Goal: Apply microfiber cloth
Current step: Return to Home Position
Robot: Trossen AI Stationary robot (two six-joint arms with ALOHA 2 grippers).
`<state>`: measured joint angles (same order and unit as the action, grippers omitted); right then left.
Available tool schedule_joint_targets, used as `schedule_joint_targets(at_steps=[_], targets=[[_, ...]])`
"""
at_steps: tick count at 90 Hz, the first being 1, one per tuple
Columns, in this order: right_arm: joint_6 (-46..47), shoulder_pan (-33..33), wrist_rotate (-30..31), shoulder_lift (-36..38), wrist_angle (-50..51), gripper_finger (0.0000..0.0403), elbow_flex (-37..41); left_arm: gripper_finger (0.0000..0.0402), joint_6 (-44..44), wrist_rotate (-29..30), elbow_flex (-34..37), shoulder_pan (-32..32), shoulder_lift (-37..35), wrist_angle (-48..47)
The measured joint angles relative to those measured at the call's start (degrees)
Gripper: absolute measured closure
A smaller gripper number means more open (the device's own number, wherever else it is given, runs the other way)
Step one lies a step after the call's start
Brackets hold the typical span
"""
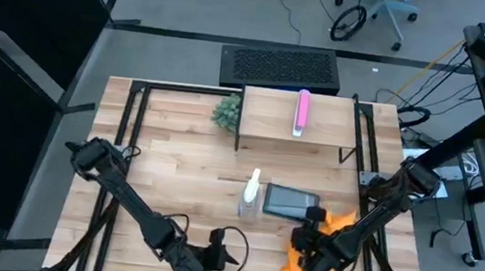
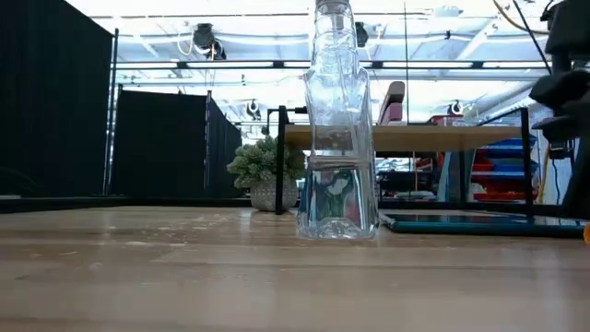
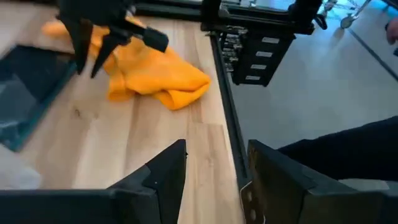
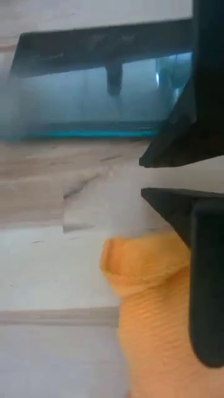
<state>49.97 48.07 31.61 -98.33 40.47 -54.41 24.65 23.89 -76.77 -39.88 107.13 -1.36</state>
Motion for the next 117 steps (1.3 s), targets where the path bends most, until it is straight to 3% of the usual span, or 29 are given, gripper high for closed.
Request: schedule_joint_targets(at_steps=[26, 35, 50, 73, 94, 117], targets=[[-4.8, -1.3, 0.8, 1.9, -0.5, 0.0344, 0.0, 0.0246, -0.9, 2.5, 0.5, 0.9, -6.1, -16.8], [-7.1, -2.2, 1.0, 2.0, -1.8, 0.0344, 0.0, 0.0246, 0.5, 2.6, 1.7, 1.5, -7.7, -18.7], [-14.6, -5.6, -5.4, 2.0, -5.3, 0.0344, 0.0, 0.0249, 0.5, 2.1, 5.0, 2.5, -10.3, -19.5], [-24.9, -12.0, -7.9, 5.0, -6.8, 0.0353, 0.0, 0.0286, 0.5, 2.0, 14.4, 5.7, -17.9, -18.4], [-35.2, -20.1, -10.7, 14.5, -9.6, 0.0399, 1.7, 0.0332, -2.8, 1.8, 21.3, 9.1, -26.8, -18.6], [-38.7, -33.7, -25.7, 34.4, -28.3, 0.0402, 18.4, 0.0398, -7.4, -3.3, 32.5, 17.4, -38.9, -14.6]])
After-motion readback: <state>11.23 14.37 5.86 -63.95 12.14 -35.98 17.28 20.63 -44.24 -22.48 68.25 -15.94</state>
